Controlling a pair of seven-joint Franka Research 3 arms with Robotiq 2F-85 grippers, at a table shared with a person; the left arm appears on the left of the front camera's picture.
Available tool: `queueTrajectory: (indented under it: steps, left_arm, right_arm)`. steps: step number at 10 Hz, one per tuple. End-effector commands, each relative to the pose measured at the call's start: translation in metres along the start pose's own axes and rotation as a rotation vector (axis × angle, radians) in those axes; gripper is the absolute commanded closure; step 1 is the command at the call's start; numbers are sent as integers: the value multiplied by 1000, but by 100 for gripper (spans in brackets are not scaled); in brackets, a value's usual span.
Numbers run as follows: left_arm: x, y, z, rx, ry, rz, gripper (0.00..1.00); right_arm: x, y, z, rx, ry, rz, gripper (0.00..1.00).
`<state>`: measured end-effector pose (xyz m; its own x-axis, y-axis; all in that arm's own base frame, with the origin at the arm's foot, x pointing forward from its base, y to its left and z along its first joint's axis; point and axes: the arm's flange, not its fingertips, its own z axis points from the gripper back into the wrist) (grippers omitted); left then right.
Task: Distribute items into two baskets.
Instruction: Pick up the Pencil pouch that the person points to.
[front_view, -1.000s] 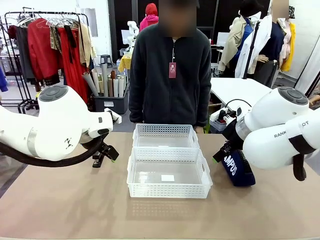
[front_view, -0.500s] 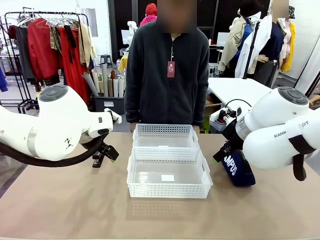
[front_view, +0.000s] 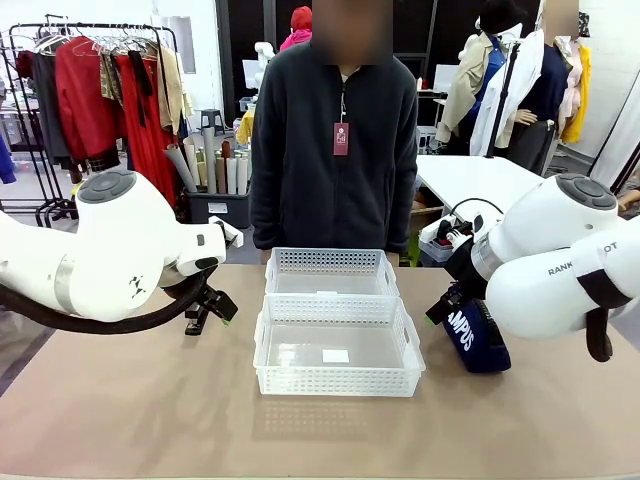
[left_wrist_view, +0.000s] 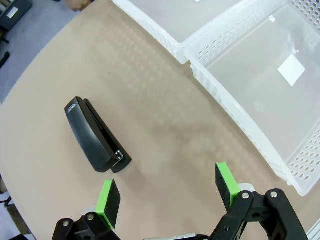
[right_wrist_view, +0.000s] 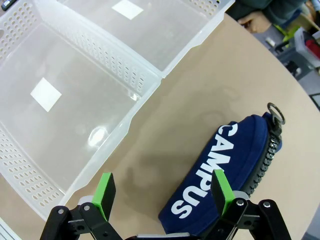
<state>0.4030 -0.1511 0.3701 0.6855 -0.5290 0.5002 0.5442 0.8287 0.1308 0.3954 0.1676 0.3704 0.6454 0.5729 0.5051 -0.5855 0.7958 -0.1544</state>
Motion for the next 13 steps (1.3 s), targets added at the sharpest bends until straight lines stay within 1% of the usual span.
queueTrajectory:
  steps: [1,3,4,6,10,11,12,13]
  left_arm:
    - [6,-1,4,-10,36,6,0]
    - [17,2,9,1,92,41,0]
    - [21,3,11,-1,103,62,0]
    - [27,3,18,-26,118,98,0]
    - [35,3,29,-42,134,98,0]
    - [38,-1,30,-45,128,92,0]
    - [32,4,23,-30,128,80,0]
    - [32,4,23,-30,128,80,0]
  right_arm:
    - [0,2,3,-41,11,5,0]
    - [0,6,7,-103,39,-7,0]
    - [0,10,8,-132,50,-5,0]
    - [3,23,14,-220,74,-16,0]
    - [1,46,30,-395,120,-36,0]
    - [0,52,32,-392,123,-50,0]
    - [6,36,35,-320,106,-12,0]
    - [6,36,35,-320,106,-12,0]
